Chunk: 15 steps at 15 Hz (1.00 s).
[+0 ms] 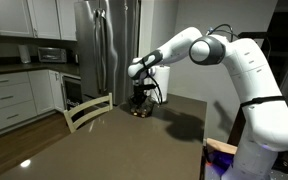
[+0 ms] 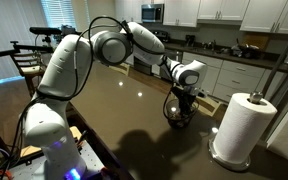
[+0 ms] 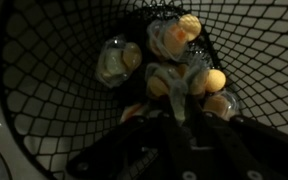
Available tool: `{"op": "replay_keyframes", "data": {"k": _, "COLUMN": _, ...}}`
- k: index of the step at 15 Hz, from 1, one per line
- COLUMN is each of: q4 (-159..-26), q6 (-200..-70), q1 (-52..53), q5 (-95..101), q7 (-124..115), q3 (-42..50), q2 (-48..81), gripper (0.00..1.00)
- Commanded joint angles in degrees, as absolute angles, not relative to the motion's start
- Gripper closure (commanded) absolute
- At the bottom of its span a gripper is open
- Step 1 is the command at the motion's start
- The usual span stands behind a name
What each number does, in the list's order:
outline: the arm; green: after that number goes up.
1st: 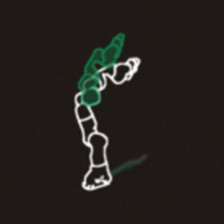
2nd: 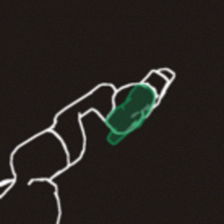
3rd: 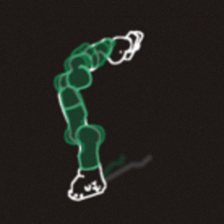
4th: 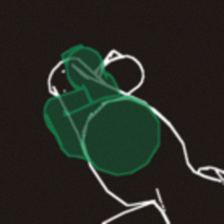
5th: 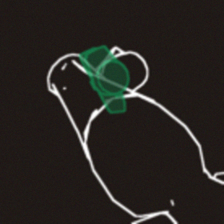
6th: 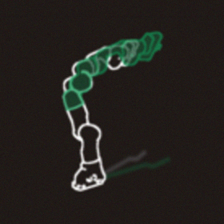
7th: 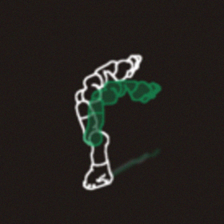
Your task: Take one object from the black basket and put it on the table
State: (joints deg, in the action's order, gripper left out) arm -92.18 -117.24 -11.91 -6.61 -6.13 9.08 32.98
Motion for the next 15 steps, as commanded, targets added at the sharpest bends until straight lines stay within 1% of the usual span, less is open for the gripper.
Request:
{"op": "replay_keyframes", "data": {"k": 1, "q4": -92.84, "q6": -117.47, "q1": -12.14, "q5": -6.53, "q7": -6.09, "q3": 8.80, "q2": 32.46, "gripper": 0.93}}
{"op": "replay_keyframes", "data": {"k": 2, "q4": -93.13, "q6": -117.38, "q1": -12.07, "q5": -6.49, "q7": -6.02, "q3": 8.77, "q2": 32.01, "gripper": 0.94}}
{"op": "replay_keyframes", "data": {"k": 3, "q4": -93.36, "q6": -117.42, "q1": -11.92, "q5": -6.35, "q7": -6.19, "q3": 8.83, "q2": 31.62, "gripper": 1.00}}
{"op": "replay_keyframes", "data": {"k": 4, "q4": -93.77, "q6": -117.58, "q1": -11.76, "q5": -6.23, "q7": -6.17, "q3": 8.83, "q2": 31.06, "gripper": 0.96}}
{"op": "replay_keyframes", "data": {"k": 15, "q4": -96.75, "q6": -118.40, "q1": -10.49, "q5": -5.02, "q7": -6.54, "q3": 9.03, "q2": 26.39, "gripper": 0.96}}
